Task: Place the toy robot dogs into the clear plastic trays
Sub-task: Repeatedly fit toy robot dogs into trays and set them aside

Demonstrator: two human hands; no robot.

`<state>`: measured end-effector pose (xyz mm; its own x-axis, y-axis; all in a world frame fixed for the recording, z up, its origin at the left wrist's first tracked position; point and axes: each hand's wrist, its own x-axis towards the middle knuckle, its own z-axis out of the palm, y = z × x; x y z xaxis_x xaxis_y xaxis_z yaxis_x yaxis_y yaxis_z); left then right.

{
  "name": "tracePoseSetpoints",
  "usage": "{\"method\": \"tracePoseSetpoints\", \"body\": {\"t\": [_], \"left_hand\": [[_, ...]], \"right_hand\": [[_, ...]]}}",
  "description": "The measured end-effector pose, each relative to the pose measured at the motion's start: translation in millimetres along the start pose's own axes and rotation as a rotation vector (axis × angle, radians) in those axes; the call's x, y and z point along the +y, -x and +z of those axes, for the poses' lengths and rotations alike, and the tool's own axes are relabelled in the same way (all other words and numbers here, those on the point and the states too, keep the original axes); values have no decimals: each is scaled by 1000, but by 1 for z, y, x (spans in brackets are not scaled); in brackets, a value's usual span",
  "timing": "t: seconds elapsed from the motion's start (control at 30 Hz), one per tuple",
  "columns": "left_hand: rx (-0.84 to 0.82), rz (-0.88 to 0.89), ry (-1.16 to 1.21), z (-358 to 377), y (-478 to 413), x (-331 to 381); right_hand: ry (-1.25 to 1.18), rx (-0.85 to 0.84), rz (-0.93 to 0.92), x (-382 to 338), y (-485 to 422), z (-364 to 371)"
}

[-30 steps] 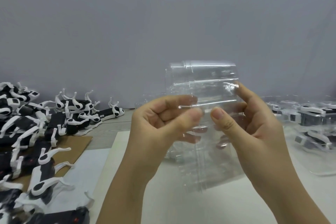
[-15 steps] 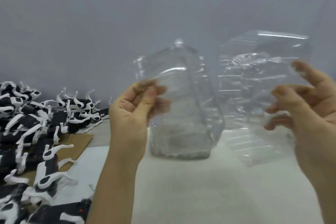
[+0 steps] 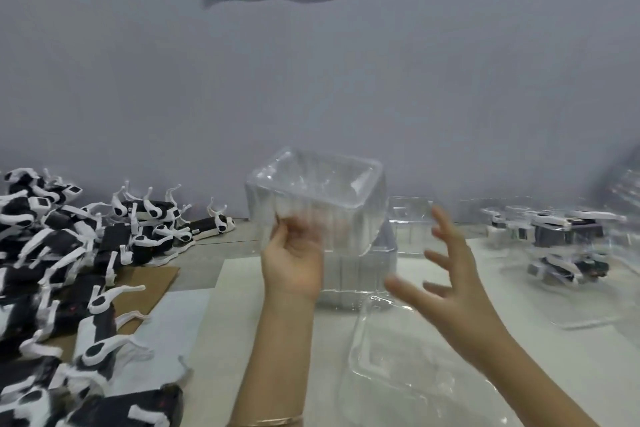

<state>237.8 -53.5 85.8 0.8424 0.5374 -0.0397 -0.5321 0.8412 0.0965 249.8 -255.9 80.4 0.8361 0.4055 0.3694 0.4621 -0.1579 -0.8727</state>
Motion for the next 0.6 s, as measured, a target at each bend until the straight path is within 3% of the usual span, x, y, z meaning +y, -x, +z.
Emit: {"method": "tracePoseSetpoints", "body": {"t": [0.07, 0.13, 0.23, 0.33, 0.4, 0.47, 0.53, 0.6], "left_hand": [[65, -9, -138, -4, -1, -19], [122, -32, -382, -12, -1, -30], [185, -47, -1031, -31, 1, -19], [355, 232, -1706, -47, 3, 12], [340, 444, -1744, -47, -2, 23], [215, 523, -1782, -47, -15, 23], [120, 450, -1779, -47, -29, 15], [70, 302, -1593, -57, -35, 9]], "right_hand": [[-115, -2, 27, -12, -36, 21], [26, -44, -31, -10, -67, 35], [219, -48, -93, 16, -97, 33], [396, -229, -55, 41, -102, 19], [464, -318, -72, 47, -98, 14], [532, -370, -89, 48, -97, 15], [642, -391, -99, 50, -99, 18], [754, -400, -112, 55, -99, 22]]}}
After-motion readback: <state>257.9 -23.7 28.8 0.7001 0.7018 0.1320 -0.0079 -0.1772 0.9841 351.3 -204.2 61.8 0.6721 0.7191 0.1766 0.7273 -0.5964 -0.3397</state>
